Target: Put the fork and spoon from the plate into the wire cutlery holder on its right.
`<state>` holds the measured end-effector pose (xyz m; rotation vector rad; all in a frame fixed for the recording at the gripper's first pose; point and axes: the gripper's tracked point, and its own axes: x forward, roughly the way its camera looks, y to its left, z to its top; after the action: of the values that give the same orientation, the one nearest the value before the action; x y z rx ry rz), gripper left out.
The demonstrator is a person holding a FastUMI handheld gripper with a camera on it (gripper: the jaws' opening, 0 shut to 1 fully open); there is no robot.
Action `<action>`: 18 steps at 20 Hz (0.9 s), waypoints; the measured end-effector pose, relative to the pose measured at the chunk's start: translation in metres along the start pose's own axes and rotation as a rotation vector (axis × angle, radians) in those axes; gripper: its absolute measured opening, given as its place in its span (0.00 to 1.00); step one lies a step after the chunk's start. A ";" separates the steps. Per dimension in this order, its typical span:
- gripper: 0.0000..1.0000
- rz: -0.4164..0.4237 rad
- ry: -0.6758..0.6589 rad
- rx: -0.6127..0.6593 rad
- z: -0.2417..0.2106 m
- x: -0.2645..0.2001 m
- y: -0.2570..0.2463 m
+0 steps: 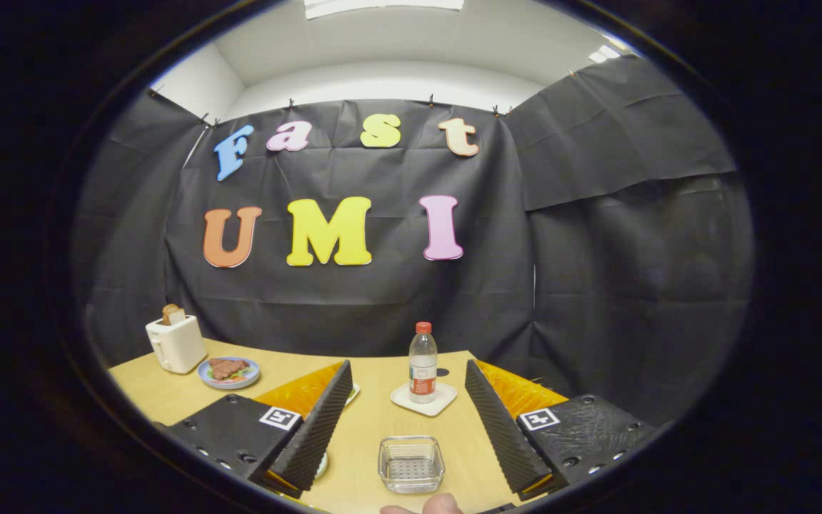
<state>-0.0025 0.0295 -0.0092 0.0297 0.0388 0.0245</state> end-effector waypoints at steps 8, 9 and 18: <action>0.95 0.064 0.016 0.007 0.002 -0.003 0.013; 0.95 0.074 0.021 0.012 0.002 -0.004 0.015; 0.96 0.130 0.089 -0.012 0.011 -0.013 0.040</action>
<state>-0.0161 0.0685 0.0033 0.0190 0.1261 0.1565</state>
